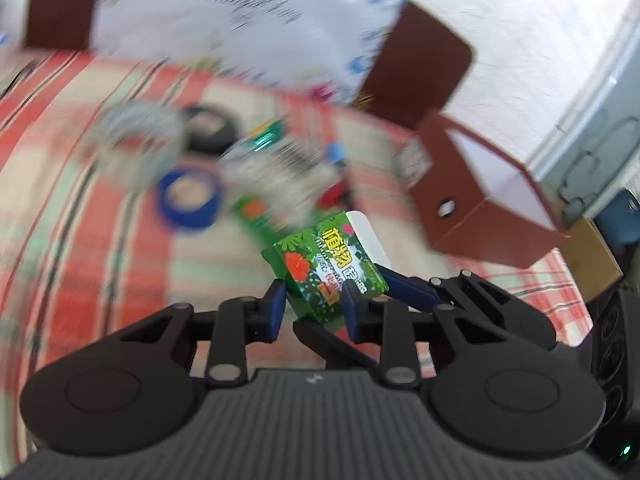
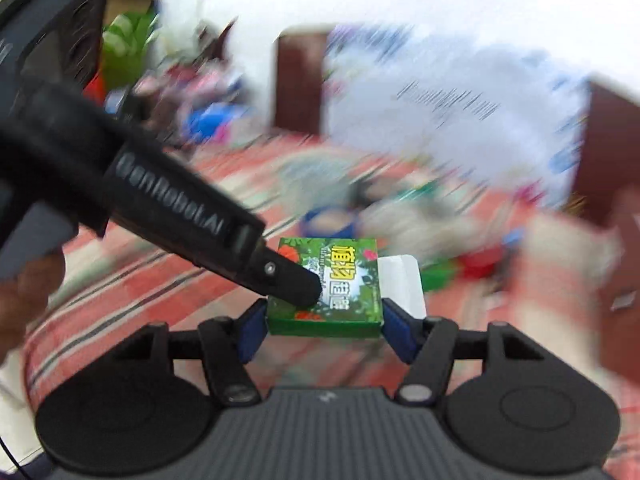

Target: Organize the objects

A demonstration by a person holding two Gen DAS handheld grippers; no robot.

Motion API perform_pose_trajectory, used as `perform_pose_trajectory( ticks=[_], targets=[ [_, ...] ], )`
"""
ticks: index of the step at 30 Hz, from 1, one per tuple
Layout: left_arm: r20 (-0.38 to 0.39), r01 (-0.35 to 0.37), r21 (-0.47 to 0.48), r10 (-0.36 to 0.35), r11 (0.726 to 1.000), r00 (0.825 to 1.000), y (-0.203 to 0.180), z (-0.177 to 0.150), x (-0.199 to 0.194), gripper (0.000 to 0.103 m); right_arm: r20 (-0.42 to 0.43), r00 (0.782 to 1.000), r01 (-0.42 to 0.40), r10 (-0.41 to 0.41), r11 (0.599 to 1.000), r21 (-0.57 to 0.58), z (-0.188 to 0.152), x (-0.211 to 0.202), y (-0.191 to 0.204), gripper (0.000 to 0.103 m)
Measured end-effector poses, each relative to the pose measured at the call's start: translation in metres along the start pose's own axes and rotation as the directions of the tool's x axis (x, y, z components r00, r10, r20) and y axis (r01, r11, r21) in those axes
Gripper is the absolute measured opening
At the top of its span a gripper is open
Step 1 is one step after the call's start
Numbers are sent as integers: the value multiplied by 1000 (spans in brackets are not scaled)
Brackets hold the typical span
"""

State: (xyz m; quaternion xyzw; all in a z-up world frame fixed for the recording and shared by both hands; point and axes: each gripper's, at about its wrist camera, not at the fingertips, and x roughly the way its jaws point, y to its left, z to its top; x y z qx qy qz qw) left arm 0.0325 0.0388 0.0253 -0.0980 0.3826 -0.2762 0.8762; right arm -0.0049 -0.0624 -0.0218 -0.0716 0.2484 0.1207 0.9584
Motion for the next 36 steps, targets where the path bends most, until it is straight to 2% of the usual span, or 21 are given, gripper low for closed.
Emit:
perform_pose_trajectory(
  ticks=[3, 6, 9, 11, 13, 15, 17, 18, 19, 22, 25, 27, 29, 31, 32, 34, 36],
  targets=[
    [54, 43, 129, -51, 991, 997, -57, 34, 15, 32, 103, 985, 134, -140, 989, 62, 15, -26, -38, 60],
    [81, 91, 235, -113, 968, 990, -124, 57, 47, 35, 174, 937, 286, -304, 951, 118, 22, -49, -87, 60],
    [49, 154, 306, -177, 939, 983, -176, 64, 91, 35, 167, 883, 410, -440, 893, 187, 19, -64, -146, 61],
    [16, 182, 323, -198, 929, 980, -202, 64, 124, 35, 133, 857, 464, -498, 857, 224, 11, -70, -185, 61],
    [-6, 195, 339, -205, 920, 979, -222, 62, 150, 35, 99, 837, 506, -539, 829, 238, 1, -71, -219, 61],
    [-15, 174, 356, -180, 918, 984, -238, 57, 171, 36, 69, 823, 534, -564, 810, 243, -8, -67, -248, 62],
    [-20, 126, 395, -129, 910, 991, -247, 53, 188, 36, 39, 828, 535, -559, 809, 243, -16, -60, -274, 73],
    [-12, 103, 407, -108, 908, 994, -249, 52, 192, 36, 36, 821, 544, -570, 800, 254, -19, -59, -282, 83],
    [-5, 91, 410, -98, 907, 995, -249, 52, 191, 36, 44, 810, 553, -585, 787, 272, -21, -62, -288, 81],
    [26, 91, 408, -111, 908, 994, -240, 54, 172, 36, 69, 807, 539, -587, 779, 319, -25, -71, -295, 78],
    [79, 94, 403, -137, 910, 987, -225, 55, 136, 37, 93, 817, 497, -569, 777, 386, -26, -79, -287, 75],
    [117, 85, 380, -139, 921, 983, -206, 57, 114, 40, 123, 824, 467, -553, 785, 407, -30, -94, -271, 71],
    [148, 58, 341, -115, 938, 982, -172, 58, 89, 42, 144, 849, 412, -508, 808, 420, -28, -98, -255, 68],
    [175, -16, 302, -39, 953, 984, -133, 56, 70, 42, 149, 889, 344, -433, 846, 407, -28, -97, -239, 63],
    [185, -77, 278, 25, 957, 982, -112, 53, 65, 42, 138, 907, 320, -398, 864, 389, -26, -93, -229, 60],
    [193, -176, 209, 136, 962, 972, -66, 47, 51, 42, 95, 945, 264, -314, 900, 347, -23, -82, -199, 49],
    [168, -231, 125, 209, 965, 963, -21, 37, 41, 42, 40, 970, 214, -239, 922, 322, -20, -59, -178, 44]
  ],
)
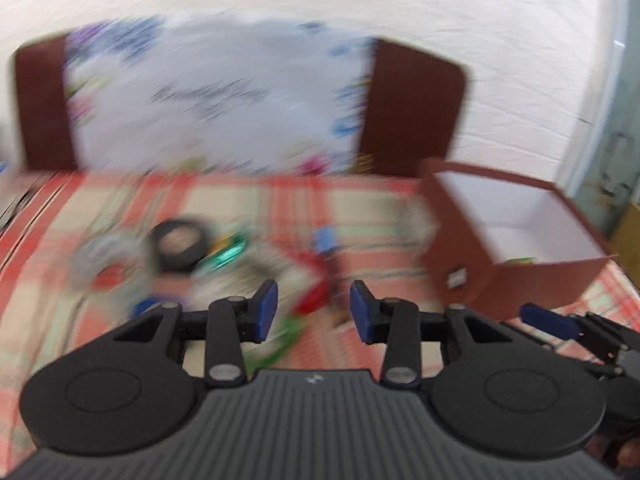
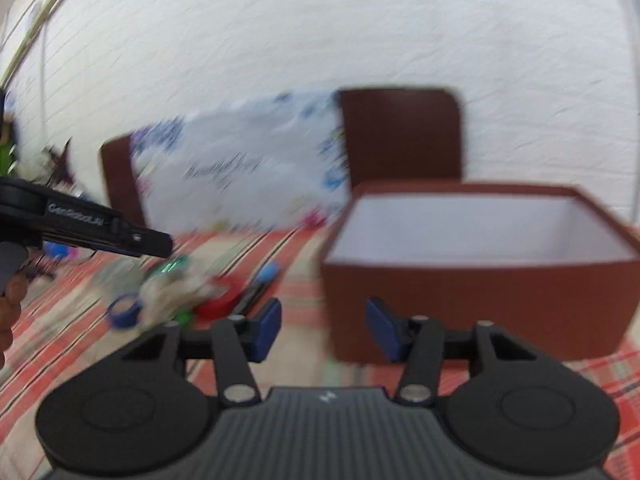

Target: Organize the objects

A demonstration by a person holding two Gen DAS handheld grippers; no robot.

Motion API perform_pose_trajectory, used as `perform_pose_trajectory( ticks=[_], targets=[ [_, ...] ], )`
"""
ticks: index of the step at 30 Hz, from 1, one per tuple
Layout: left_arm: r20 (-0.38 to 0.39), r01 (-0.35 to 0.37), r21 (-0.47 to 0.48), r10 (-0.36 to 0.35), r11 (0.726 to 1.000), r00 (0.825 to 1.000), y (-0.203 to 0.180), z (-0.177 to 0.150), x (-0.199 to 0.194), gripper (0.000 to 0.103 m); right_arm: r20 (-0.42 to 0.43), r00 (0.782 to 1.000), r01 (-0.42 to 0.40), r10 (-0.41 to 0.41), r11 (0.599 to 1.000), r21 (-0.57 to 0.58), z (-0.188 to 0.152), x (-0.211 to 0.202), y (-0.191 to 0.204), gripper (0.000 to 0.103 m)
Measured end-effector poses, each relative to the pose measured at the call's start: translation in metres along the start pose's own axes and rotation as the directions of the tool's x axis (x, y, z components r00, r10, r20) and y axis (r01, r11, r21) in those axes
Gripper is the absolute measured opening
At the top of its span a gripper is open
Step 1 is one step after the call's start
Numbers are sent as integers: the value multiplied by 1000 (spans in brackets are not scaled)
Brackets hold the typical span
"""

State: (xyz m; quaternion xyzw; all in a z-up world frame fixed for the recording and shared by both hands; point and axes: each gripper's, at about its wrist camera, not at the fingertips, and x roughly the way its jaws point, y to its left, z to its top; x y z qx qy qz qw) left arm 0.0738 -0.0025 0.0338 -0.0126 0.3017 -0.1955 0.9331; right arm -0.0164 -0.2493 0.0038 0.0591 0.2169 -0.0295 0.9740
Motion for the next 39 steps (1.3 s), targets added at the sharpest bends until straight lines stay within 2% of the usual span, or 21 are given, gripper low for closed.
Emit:
perform_pose_trajectory(
  ticks=[3, 6, 9, 11, 12, 13, 15, 18, 19, 20, 21, 24, 28, 30, 32, 33, 34, 35, 37, 39],
  targets=[
    [-58, -88, -92, 83, 992, 995, 53, -22, 1, 42, -73, 995, -75, 73, 997, -26, -3, 18, 41, 43],
    [-97, -112, -158, 98, 981, 990, 85, -40, 2, 42, -116, 988, -106, 98, 992, -69, -8, 36, 82, 42],
    [-113, -94, -218, 70, 972, 991, 105, -50, 2, 42, -157, 978, -149, 137, 986, -69, -3, 61, 113, 43],
    [-102, -73, -235, 50, 969, 994, 112, -51, 1, 42, -152, 980, -145, 131, 986, -83, 5, 75, 128, 54],
    [-97, -62, -237, 39, 969, 994, 114, -50, 2, 42, -143, 982, -139, 125, 986, -90, 10, 81, 131, 71],
    [-95, -50, -240, 28, 970, 995, 115, -51, 2, 42, -128, 985, -131, 118, 987, -98, 16, 91, 135, 81],
    [-92, -28, -252, 5, 967, 996, 120, -56, 0, 42, -139, 984, -128, 113, 986, -107, 28, 114, 139, 86],
    [-84, -1, -272, -23, 962, 996, 125, -58, 0, 42, -235, 959, -184, 161, 979, -83, 35, 154, 137, 84],
    [-81, 4, -276, -28, 961, 996, 126, -58, -1, 42, -288, 939, -210, 186, 976, -53, 33, 167, 135, 75],
    [-77, 11, -278, -33, 960, 996, 126, -58, -1, 42, -304, 925, -235, 226, 972, 9, 31, 171, 129, 68],
    [-73, 16, -280, -38, 960, 997, 126, -58, -2, 42, -299, 922, -238, 244, 970, 59, 29, 167, 126, 57],
    [-71, 32, -296, -55, 955, 996, 124, -57, -3, 42, -301, 916, -251, 264, 964, 81, 24, 141, 133, 28],
    [-59, 101, -320, -126, 942, 990, 116, -53, -7, 42, -279, 904, -300, 323, 946, 124, 11, 87, 133, 21],
    [-55, 136, -293, -158, 946, 986, 104, -51, -11, 42, -278, 895, -309, 350, 934, 182, 2, 63, 122, 21],
    [-61, 176, -261, -198, 949, 978, 91, -51, -12, 47, -296, 889, -283, 349, 928, 242, -8, 41, 105, 25],
    [-71, 196, -247, -219, 949, 973, 84, -51, -11, 47, -314, 890, -253, 331, 931, 265, -15, 35, 96, 32],
    [-82, 216, -234, -240, 948, 967, 77, -52, -11, 47, -339, 893, -211, 294, 942, 262, -22, 29, 90, 52],
    [-92, 236, -222, -261, 946, 961, 70, -54, -10, 47, -348, 908, -156, 232, 960, 233, -28, 21, 84, 60],
    [-122, 271, -211, -301, 939, 946, 58, -57, -9, 47, -301, 944, -95, 137, 984, 151, -33, 3, 77, 62],
    [-165, 299, -221, -338, 928, 927, 47, -60, -5, 47, -270, 956, -90, 112, 992, 91, -33, -8, 74, 62]
  ],
)
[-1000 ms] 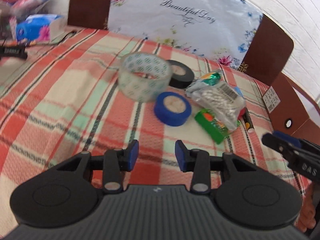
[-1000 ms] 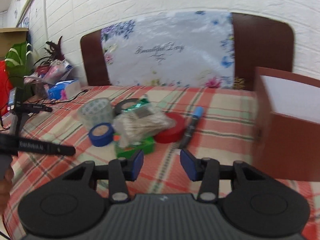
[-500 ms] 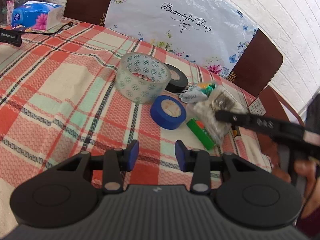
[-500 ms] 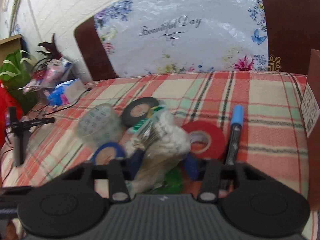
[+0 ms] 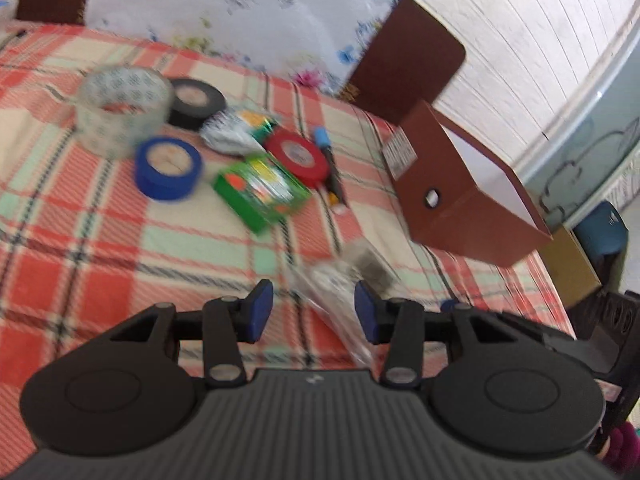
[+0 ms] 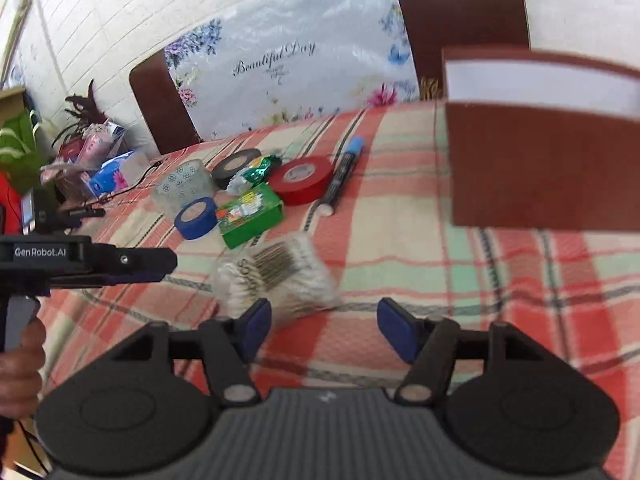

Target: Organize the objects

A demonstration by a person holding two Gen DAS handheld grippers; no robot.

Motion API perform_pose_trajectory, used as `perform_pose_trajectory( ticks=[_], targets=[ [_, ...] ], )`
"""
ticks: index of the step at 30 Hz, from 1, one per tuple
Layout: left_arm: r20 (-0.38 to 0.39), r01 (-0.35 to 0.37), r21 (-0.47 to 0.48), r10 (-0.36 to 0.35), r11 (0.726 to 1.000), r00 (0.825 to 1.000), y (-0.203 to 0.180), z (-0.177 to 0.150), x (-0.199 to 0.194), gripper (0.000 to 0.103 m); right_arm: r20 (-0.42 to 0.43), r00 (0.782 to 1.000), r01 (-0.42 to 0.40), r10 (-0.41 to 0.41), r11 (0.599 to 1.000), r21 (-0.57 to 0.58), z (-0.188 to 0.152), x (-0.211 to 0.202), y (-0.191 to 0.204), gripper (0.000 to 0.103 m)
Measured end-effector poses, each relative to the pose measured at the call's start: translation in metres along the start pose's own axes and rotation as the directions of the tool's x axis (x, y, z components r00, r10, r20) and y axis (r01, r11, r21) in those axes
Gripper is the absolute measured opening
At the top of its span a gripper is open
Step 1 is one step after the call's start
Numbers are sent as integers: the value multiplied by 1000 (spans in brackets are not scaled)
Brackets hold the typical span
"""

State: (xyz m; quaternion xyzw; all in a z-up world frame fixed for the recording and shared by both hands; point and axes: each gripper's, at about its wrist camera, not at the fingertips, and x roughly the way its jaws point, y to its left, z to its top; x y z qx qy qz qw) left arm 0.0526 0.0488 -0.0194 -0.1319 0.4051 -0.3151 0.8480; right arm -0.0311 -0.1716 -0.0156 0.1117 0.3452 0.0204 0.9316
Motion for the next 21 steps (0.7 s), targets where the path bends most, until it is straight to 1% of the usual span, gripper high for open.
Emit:
perform_pose_trajectory(
  ticks=[2, 4, 6, 8, 9, 10, 11, 12, 13, 14, 15, 16, 18, 19, 21],
  targets=[
    [-43, 27, -7, -27, 1000, 999, -7, -3, 9, 48, 22, 1000, -12, 13, 999, -45, 1, -5, -2, 62],
    [-76, 16, -31, -19, 999, 997, -13, -4, 19, 58, 41, 999, -30, 34, 997, -76, 5, -3, -1, 61],
    [-90, -2, -56, -3, 998, 996, -17, -3, 30, 59, 64, 996, -54, 59, 995, -85, 12, 4, -4, 61],
    [-101, -19, -73, 12, 997, 995, -16, 0, 39, 59, 58, 993, -99, 101, 994, -44, 19, 19, -13, 61],
    [-104, -24, -84, 16, 996, 994, -17, 1, 44, 56, 38, 991, -128, 128, 992, -16, 22, 29, -18, 58],
    [-110, -30, -80, 21, 996, 994, -15, 2, 51, 44, 3, 990, -138, 138, 990, 9, 22, 42, -22, 48],
    [-109, -55, -72, 47, 996, 993, -15, 1, 55, 34, -40, 986, -160, 163, 986, 53, 20, 55, -26, 43],
    [-101, -55, -75, 47, 996, 994, -14, 2, 54, 31, -35, 970, -234, 241, 963, 130, 16, 58, -32, 31],
    [-110, -44, -83, 35, 996, 993, -15, 4, 52, 30, -38, 966, -246, 256, 954, 172, 14, 57, -34, 29],
    [-117, -26, -84, 16, 996, 993, -19, 8, 50, 30, -24, 970, -235, 242, 959, 159, 12, 50, -31, 29],
    [-110, -6, -62, -1, 998, 994, -28, 13, 47, 30, 1, 975, -222, 224, 966, 130, 13, 39, -28, 28],
    [-89, 14, -16, -15, 1000, 996, -44, 20, 42, 30, 43, 979, -203, 199, 975, 93, 14, 26, -26, 28],
    [-26, 49, 88, -47, 995, 999, -79, 37, 37, 30, 144, 978, -161, 152, 986, 53, 25, -2, -29, 28],
    [5, 71, 133, -72, 989, 997, -96, 46, 37, 30, 201, 971, -143, 129, 988, 57, 33, -15, -36, 28],
    [47, 116, 209, -129, 971, 991, -131, 67, 44, 30, 304, 950, -104, 75, 991, 81, 49, -37, -51, 28]
  ],
)
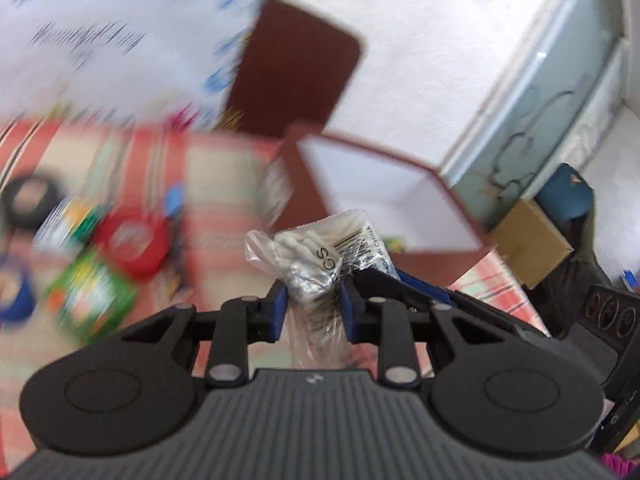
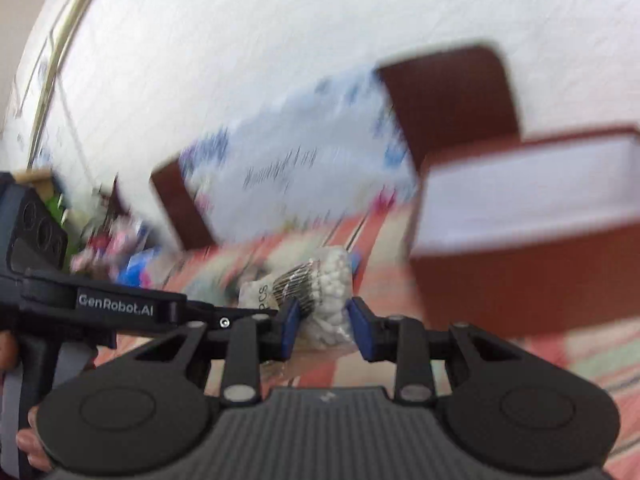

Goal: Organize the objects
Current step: 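Carry the swab bag into the brown box and release it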

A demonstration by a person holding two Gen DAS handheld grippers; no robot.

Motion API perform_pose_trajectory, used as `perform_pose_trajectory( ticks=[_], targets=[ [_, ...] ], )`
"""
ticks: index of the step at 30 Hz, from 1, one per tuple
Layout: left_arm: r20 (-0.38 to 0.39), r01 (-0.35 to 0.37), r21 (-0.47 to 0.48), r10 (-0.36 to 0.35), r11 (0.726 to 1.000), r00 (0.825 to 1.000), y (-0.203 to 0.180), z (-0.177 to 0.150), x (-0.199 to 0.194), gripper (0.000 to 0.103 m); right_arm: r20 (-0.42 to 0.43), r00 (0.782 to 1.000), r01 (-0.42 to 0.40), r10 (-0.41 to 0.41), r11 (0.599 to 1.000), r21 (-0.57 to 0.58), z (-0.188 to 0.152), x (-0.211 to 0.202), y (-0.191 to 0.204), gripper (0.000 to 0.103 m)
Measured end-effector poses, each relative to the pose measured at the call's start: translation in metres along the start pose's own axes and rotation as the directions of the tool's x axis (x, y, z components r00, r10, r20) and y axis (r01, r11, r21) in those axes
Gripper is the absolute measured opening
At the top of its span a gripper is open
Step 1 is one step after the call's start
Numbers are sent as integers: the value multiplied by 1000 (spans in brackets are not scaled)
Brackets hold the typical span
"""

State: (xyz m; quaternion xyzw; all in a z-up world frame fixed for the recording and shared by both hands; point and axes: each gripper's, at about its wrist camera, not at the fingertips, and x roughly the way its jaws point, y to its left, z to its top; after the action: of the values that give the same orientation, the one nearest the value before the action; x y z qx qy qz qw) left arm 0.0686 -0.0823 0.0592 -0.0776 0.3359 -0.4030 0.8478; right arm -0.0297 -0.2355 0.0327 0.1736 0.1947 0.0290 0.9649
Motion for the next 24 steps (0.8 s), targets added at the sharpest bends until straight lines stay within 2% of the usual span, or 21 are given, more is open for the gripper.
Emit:
perform_pose_trajectory(
  ticks=[2, 5, 8, 9, 10, 11, 12, 15, 18, 22, 24],
  targets=[
    [20, 36, 42, -37, 998, 999, -21, 22, 18, 30, 104, 992, 65, -65, 998, -1, 21, -13, -14, 29],
    [22, 57, 78, -59, 995, 998, -37, 39, 54, 30, 157, 975, 155, -156, 988, 24, 43, -14, -43, 29],
    [-13, 4, 78, -3, 997, 1000, -41, 45, 89, 29, 121, 974, 182, -191, 980, 82, 52, 3, -83, 31],
    [-18, -35, 86, 37, 996, 999, -42, 46, 97, 33, 104, 971, 206, -215, 975, 86, 53, 11, -93, 31],
    [-26, -71, 95, 74, 993, 997, -41, 45, 103, 37, 98, 961, 250, -257, 965, 78, 52, 18, -100, 41],
    [-33, -97, 98, 101, 990, 994, -40, 45, 105, 37, 103, 946, 300, -306, 951, 74, 51, 22, -106, 48],
    [-31, -103, 95, 106, 990, 994, -38, 43, 103, 37, 119, 934, 329, -338, 940, 88, 49, 21, -110, 49],
    [-2, -108, 114, 108, 988, 994, -39, 39, 87, 37, 168, 927, 311, -335, 938, 155, 44, 6, -117, 48],
    [37, -117, 135, 113, 984, 993, -36, 32, 62, 37, 193, 913, 333, -360, 930, 158, 37, -6, -108, 48],
    [86, -134, 106, 125, 985, 988, -17, 17, 28, 37, 237, 927, 278, -291, 957, 87, 28, -26, -73, 48],
    [93, -185, 84, 177, 979, 980, 3, 7, 9, 38, 241, 943, 231, -228, 973, 20, 23, -31, -50, 48]
  ],
)
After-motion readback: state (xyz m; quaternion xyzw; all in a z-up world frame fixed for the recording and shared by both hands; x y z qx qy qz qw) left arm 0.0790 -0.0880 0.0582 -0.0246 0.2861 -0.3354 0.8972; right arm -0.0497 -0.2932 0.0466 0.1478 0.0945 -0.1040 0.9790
